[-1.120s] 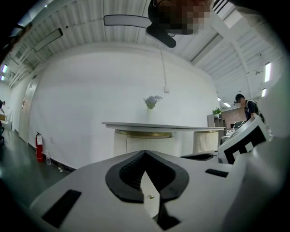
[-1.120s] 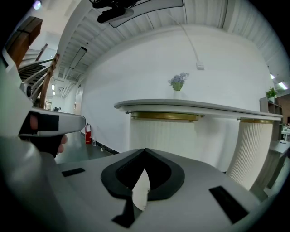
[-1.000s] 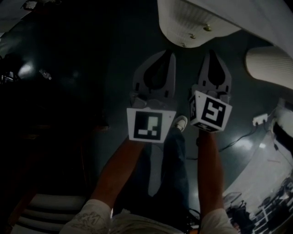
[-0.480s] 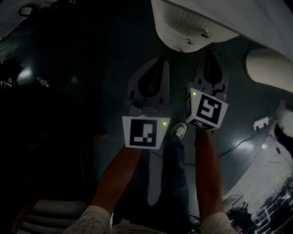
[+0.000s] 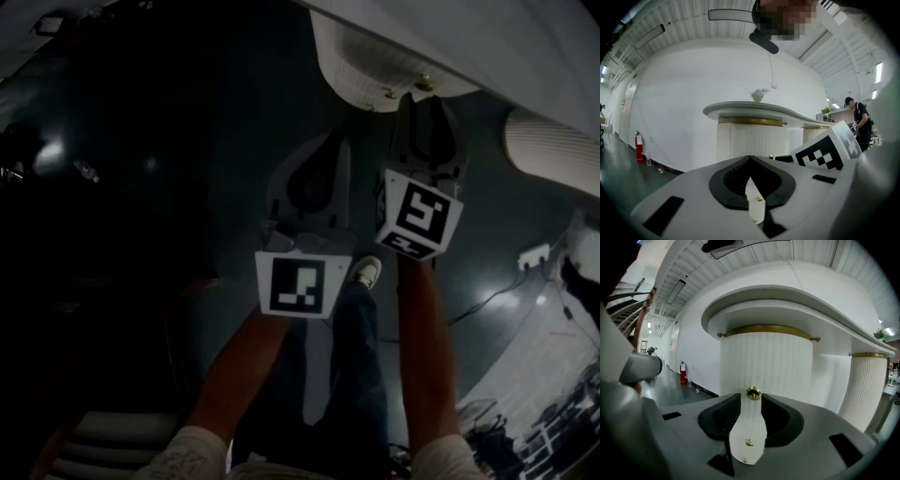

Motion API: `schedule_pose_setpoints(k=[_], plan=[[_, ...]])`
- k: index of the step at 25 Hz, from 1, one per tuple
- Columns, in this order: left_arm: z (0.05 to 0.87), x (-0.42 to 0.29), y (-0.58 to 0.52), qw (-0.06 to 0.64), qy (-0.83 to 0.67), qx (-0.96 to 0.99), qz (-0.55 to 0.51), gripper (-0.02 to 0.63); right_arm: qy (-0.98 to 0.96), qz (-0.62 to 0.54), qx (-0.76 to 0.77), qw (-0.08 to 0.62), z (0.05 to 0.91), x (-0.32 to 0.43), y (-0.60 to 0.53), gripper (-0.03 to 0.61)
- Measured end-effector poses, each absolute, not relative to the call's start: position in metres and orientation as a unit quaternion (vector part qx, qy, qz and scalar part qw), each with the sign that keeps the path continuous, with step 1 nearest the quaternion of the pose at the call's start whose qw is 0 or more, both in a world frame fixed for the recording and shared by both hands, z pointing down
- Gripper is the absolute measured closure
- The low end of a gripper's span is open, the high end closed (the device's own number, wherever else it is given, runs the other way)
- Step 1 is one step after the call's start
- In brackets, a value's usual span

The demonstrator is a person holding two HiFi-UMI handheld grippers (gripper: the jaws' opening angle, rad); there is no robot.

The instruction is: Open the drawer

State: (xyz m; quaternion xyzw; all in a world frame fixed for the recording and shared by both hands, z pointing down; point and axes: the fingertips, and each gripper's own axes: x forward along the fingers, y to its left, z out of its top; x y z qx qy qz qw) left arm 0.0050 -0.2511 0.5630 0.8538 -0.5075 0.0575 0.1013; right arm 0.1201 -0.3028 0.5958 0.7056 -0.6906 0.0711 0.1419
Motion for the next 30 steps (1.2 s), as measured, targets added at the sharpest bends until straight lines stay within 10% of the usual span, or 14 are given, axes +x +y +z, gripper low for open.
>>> schedule_pose_setpoints(k=[30], plan=[[0.564,-0.019,-0.251,0.101,-0.518,0.847,0.061,0.612,-0.662,0.071,0.734,0.133,0.593,0.125,-0.302,0.472]])
